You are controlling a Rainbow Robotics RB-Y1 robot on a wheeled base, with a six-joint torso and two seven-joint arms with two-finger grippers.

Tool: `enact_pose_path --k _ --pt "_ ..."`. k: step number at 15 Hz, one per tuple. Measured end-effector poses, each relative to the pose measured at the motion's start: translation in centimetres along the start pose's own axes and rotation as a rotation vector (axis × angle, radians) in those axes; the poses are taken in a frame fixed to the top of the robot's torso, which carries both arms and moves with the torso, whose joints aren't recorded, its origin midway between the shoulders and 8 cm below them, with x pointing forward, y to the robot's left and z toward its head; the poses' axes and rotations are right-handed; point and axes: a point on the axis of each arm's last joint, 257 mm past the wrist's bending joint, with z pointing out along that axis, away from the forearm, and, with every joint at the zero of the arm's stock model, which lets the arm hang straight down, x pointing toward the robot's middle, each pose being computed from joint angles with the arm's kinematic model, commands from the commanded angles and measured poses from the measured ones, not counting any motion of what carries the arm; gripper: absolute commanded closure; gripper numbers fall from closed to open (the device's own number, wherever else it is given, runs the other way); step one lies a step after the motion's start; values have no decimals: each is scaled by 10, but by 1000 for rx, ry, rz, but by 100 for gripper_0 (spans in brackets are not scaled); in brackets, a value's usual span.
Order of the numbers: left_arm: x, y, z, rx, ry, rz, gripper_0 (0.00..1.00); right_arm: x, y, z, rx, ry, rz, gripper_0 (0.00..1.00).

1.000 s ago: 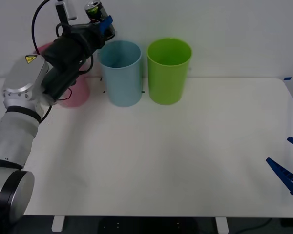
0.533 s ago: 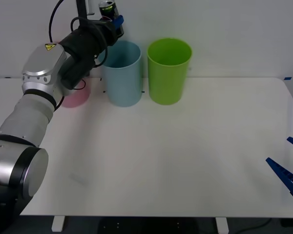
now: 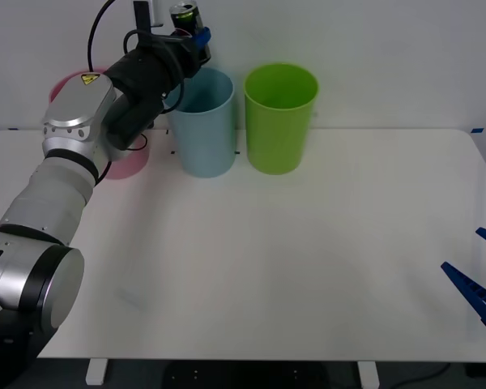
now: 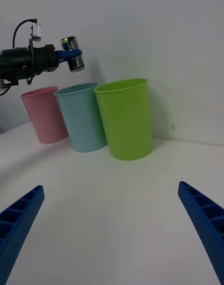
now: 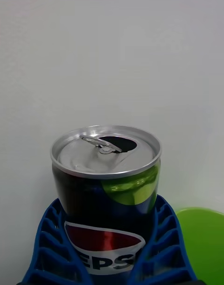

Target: Grasp the object on the table and drop it into the matching bin: aluminum can to the light blue bin, PET bottle to the pink bin.

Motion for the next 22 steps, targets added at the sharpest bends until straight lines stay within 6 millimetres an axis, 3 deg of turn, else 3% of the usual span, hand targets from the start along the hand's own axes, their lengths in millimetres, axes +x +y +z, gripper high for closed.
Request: enact_pose_path --k 1,2,15,22 --pt "0 0 0 0 -1 -3 17 0 0 0 0 0 0 0" --pt "-1 0 0 0 -3 -6 0 0 0 0 0 0 0 0" --pt "0 9 -10 21 -4 -24 0 0 0 0 0 0 0 0" --pt "2 21 -58 40 -69 -58 0 0 0 0 0 0 0 0"
